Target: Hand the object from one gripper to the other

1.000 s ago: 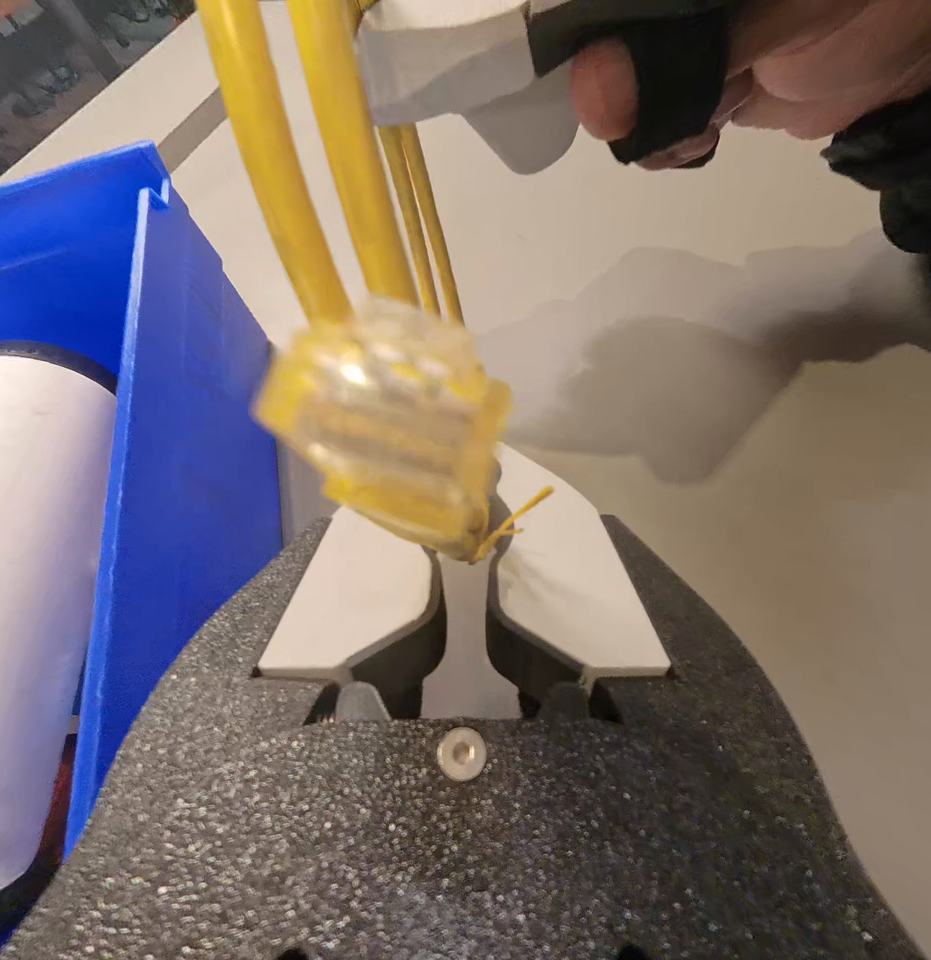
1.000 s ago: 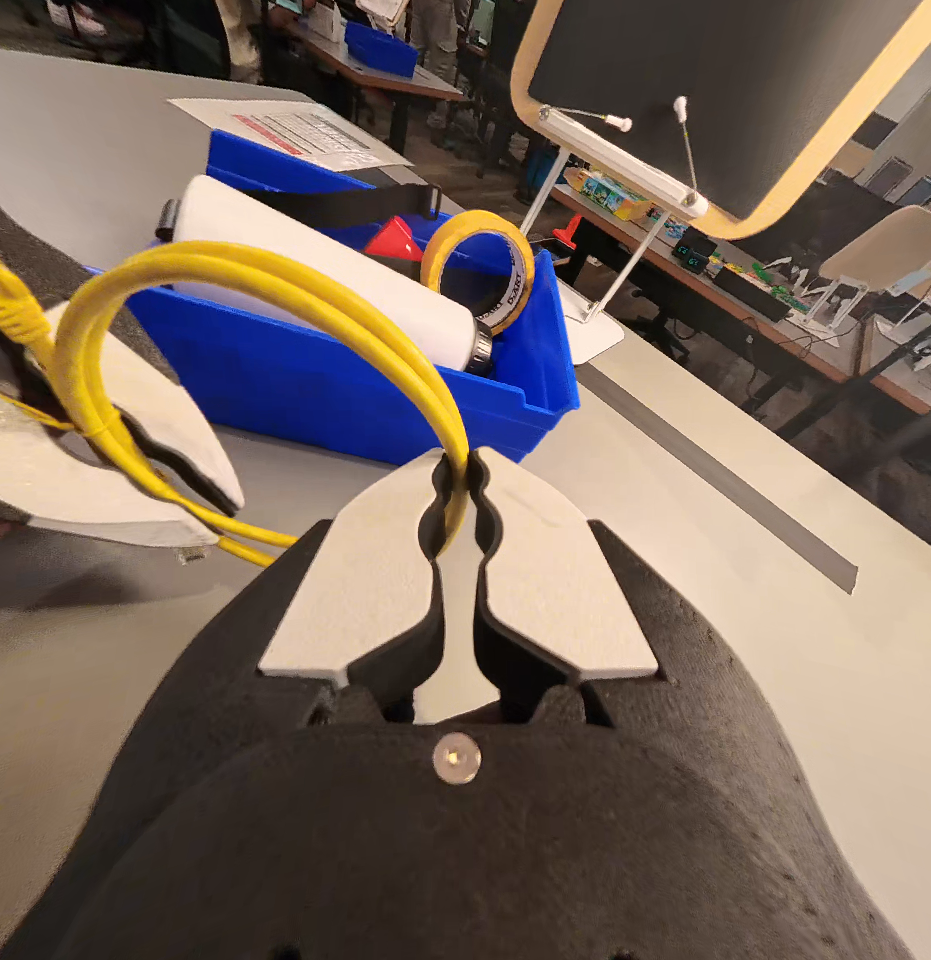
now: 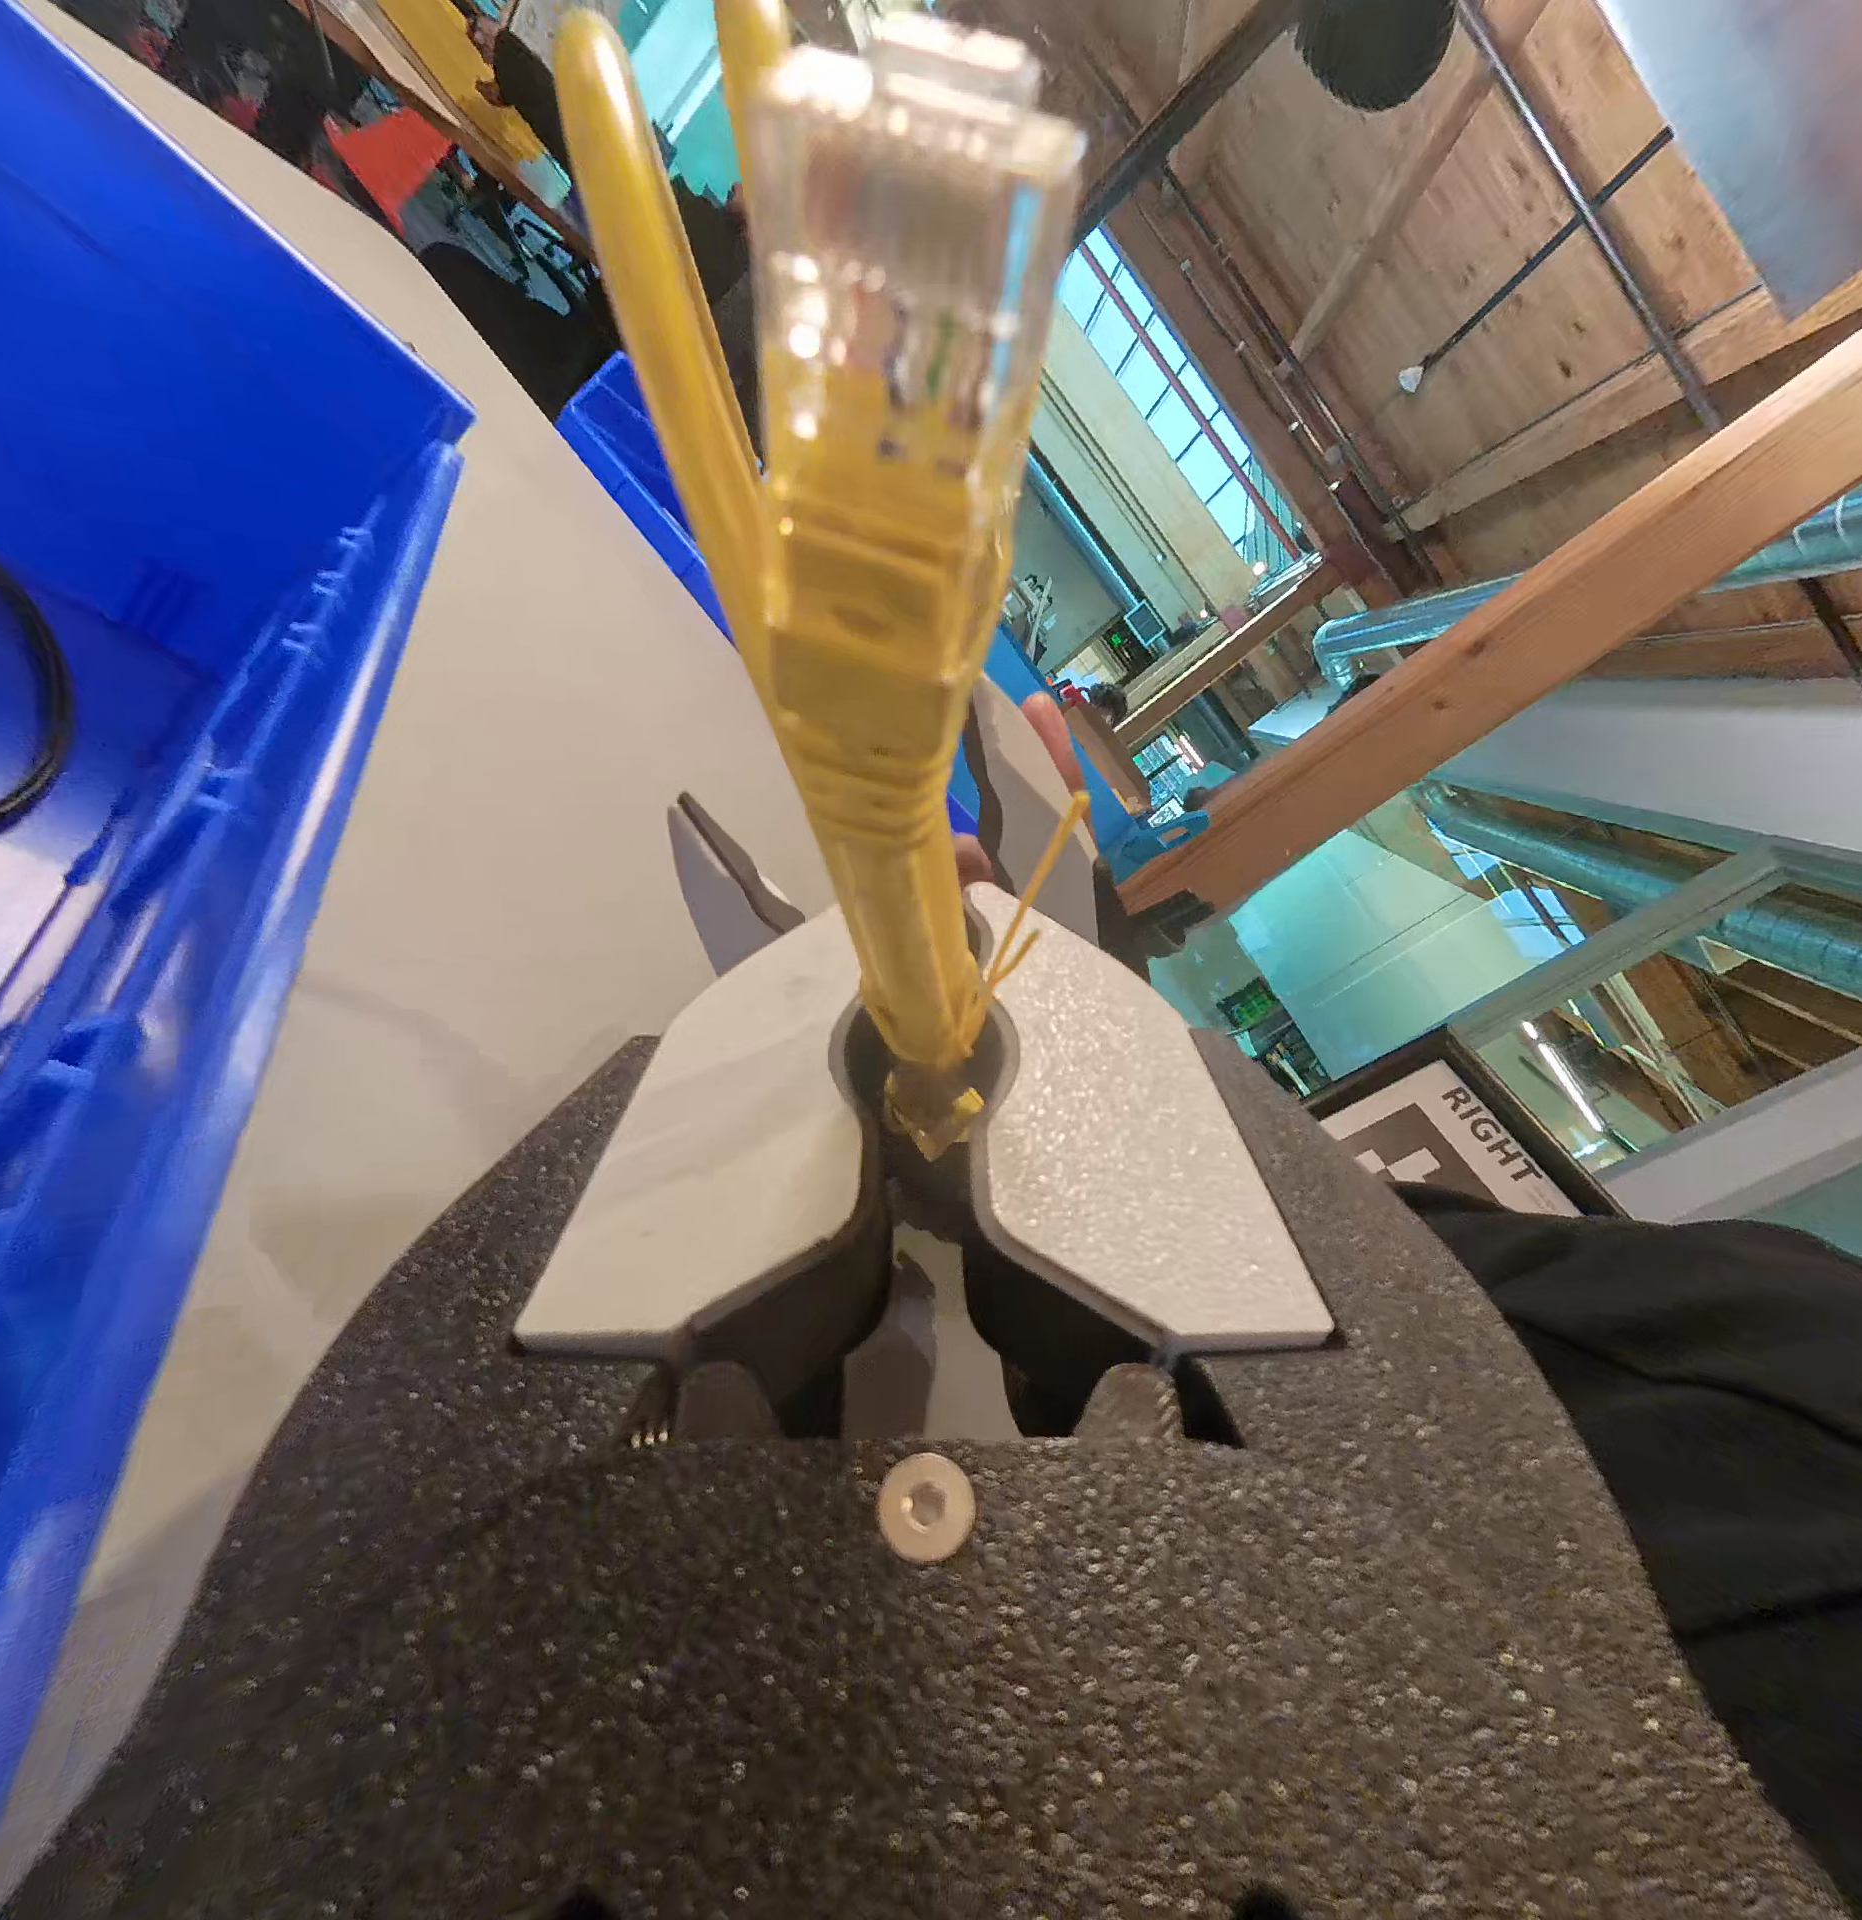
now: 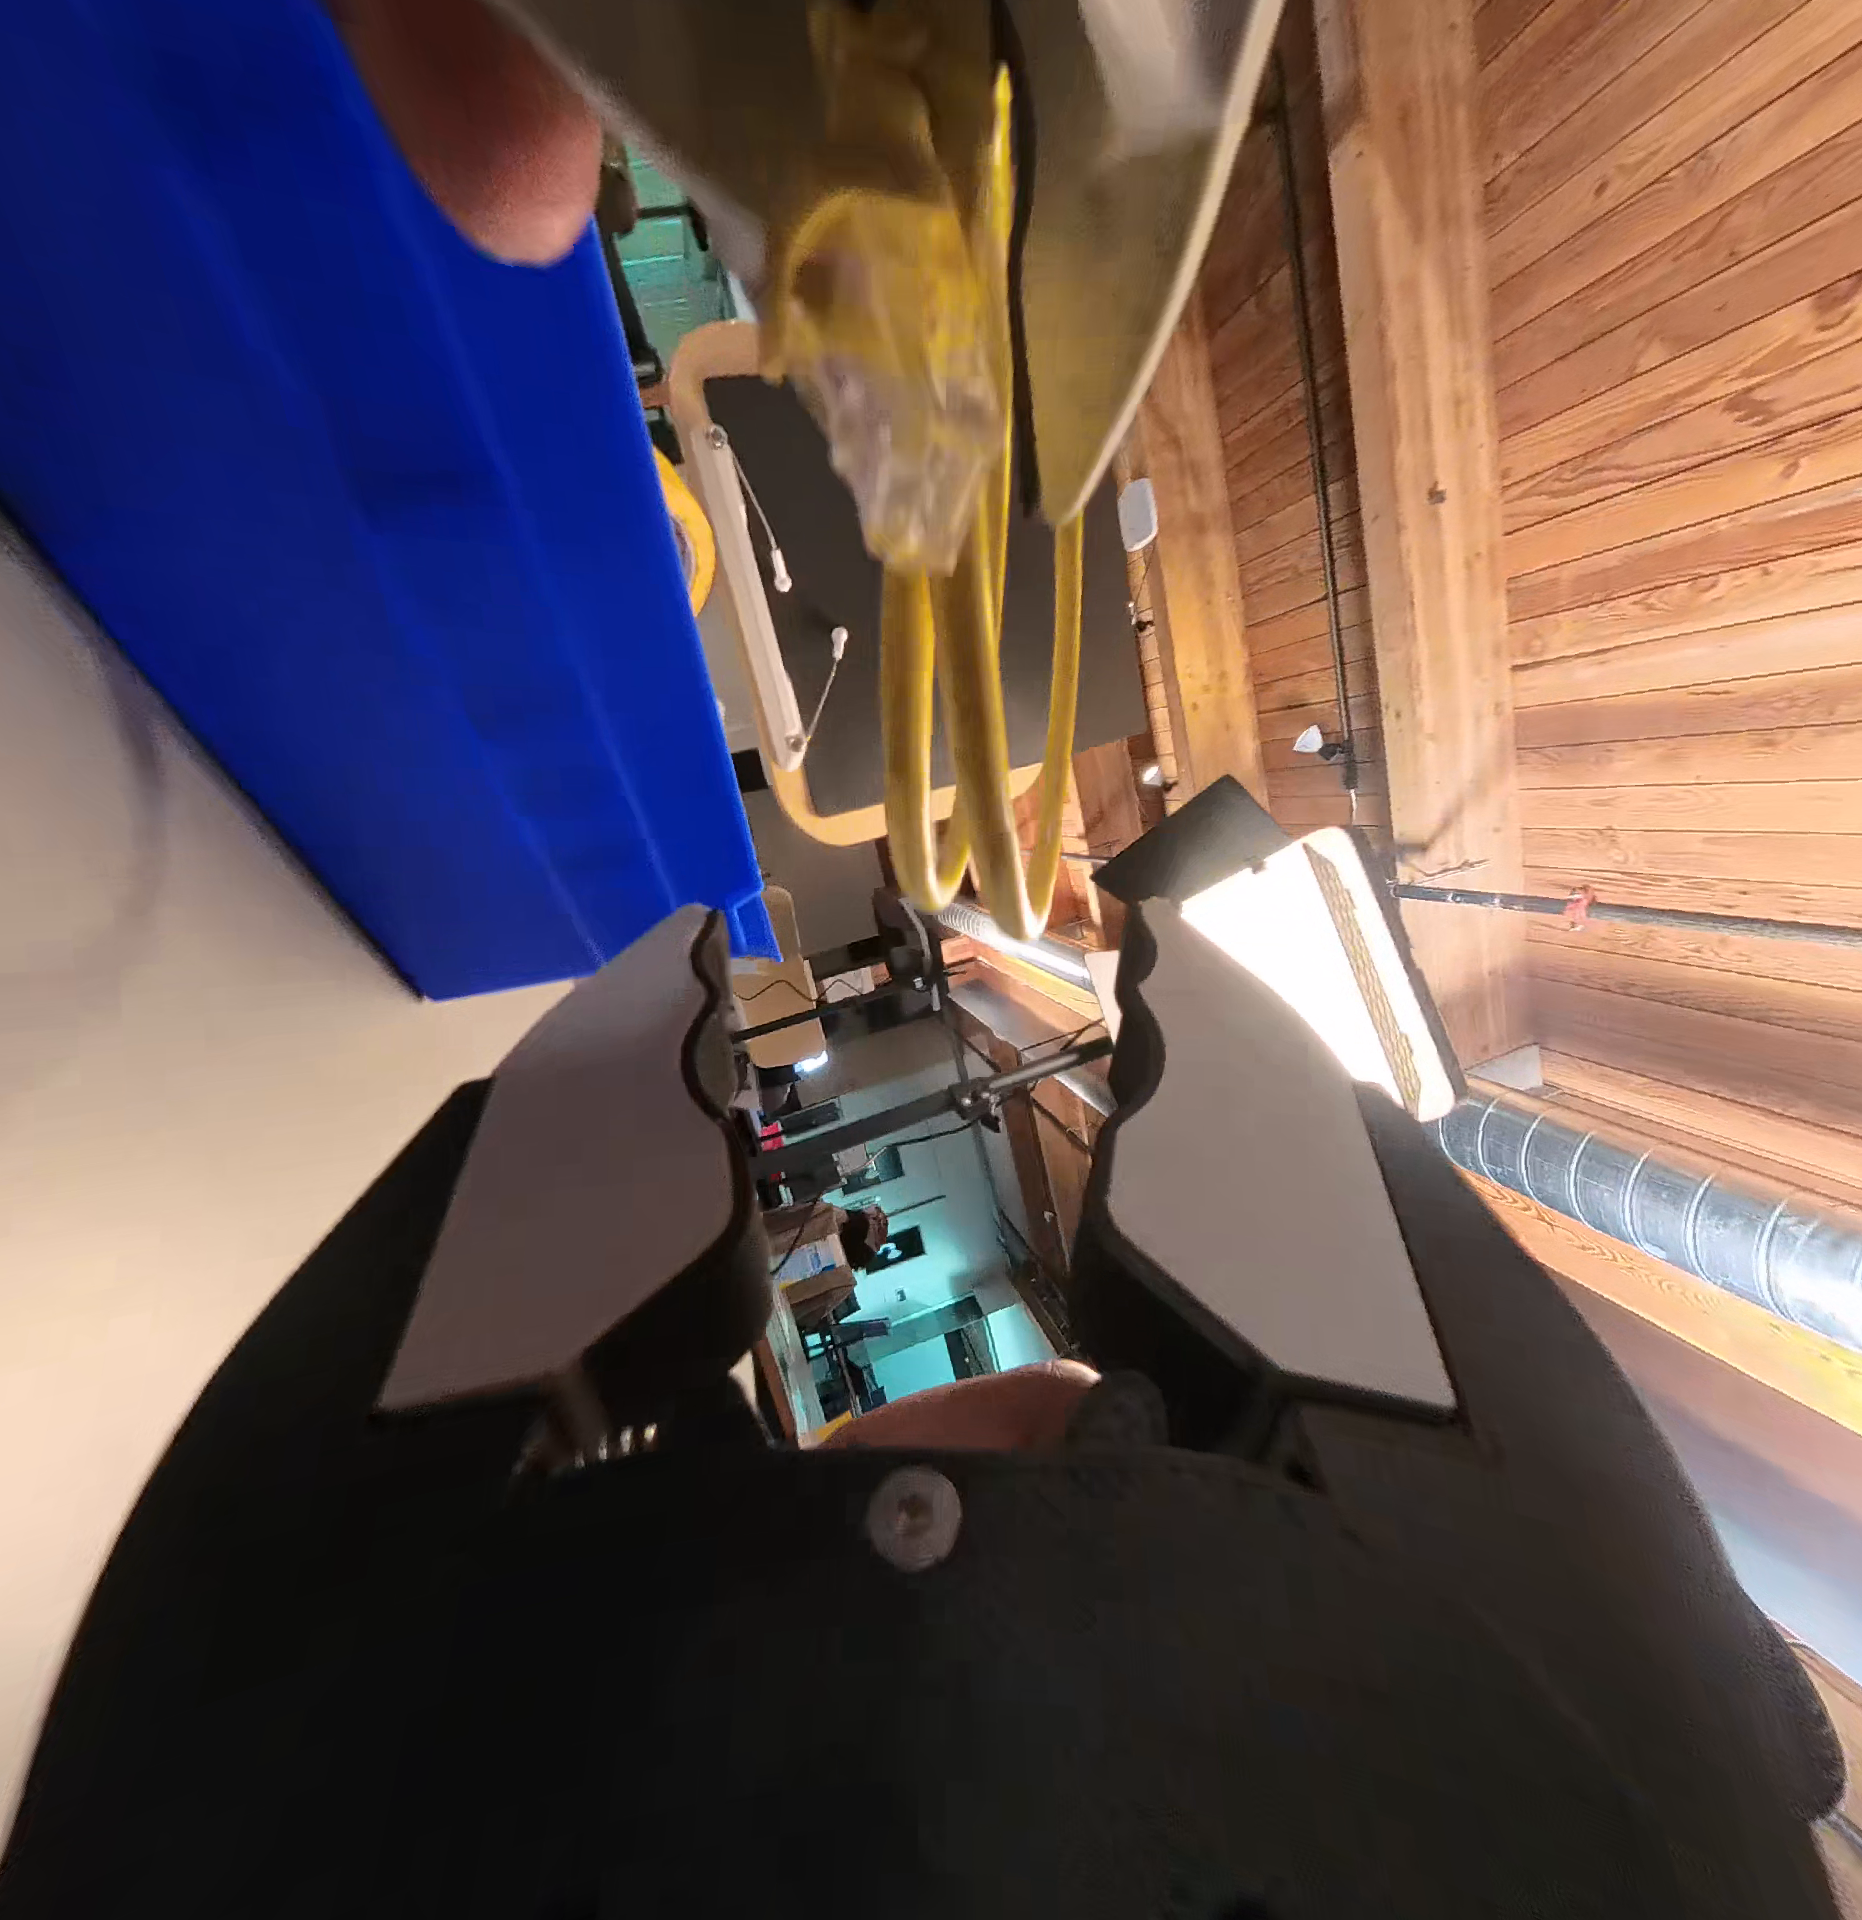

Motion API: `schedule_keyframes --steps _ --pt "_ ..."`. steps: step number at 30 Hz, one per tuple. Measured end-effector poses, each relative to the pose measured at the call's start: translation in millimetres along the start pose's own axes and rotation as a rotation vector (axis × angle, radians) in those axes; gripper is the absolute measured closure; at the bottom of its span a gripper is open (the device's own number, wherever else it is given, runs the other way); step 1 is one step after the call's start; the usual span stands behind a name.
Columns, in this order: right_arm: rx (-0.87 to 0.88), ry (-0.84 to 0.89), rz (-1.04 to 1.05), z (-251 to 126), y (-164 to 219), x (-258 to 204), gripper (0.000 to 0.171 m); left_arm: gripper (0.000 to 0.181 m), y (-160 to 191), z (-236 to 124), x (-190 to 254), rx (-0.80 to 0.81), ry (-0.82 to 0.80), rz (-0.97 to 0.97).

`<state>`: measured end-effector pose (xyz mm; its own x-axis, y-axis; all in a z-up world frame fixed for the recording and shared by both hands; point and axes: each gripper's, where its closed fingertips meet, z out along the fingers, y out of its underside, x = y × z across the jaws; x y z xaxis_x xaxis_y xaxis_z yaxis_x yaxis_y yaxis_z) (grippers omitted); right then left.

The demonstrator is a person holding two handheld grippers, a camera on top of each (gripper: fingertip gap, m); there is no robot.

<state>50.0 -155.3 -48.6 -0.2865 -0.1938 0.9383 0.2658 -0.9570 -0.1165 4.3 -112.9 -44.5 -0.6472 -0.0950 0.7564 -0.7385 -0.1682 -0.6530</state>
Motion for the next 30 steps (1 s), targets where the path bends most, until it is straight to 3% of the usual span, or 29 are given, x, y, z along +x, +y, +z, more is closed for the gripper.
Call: schedule_keyframes --steps 6,17,23,27,30 --pt "-0.012 0.016 0.057 16 1 0 0.131 0.172 11 4 3 -0.014 0.021 -0.038" --pt "0.002 0.0 0.099 19 4 -5 0.138 0.171 -9 -7 -4 0.12 -0.026 0.002" --pt "0.006 -0.022 0.106 20 8 -8 0.159 0.171 2 0 0 0.068 0.026 -0.053" --pt "0.015 -0.043 0.12 19 11 -8 0.165 0.17 12 5 4 -0.001 0.062 -0.051" --pt "0.018 -0.099 0.22 18 16 -9 0.165 0.155 18 7 9 -0.078 0.066 0.072"
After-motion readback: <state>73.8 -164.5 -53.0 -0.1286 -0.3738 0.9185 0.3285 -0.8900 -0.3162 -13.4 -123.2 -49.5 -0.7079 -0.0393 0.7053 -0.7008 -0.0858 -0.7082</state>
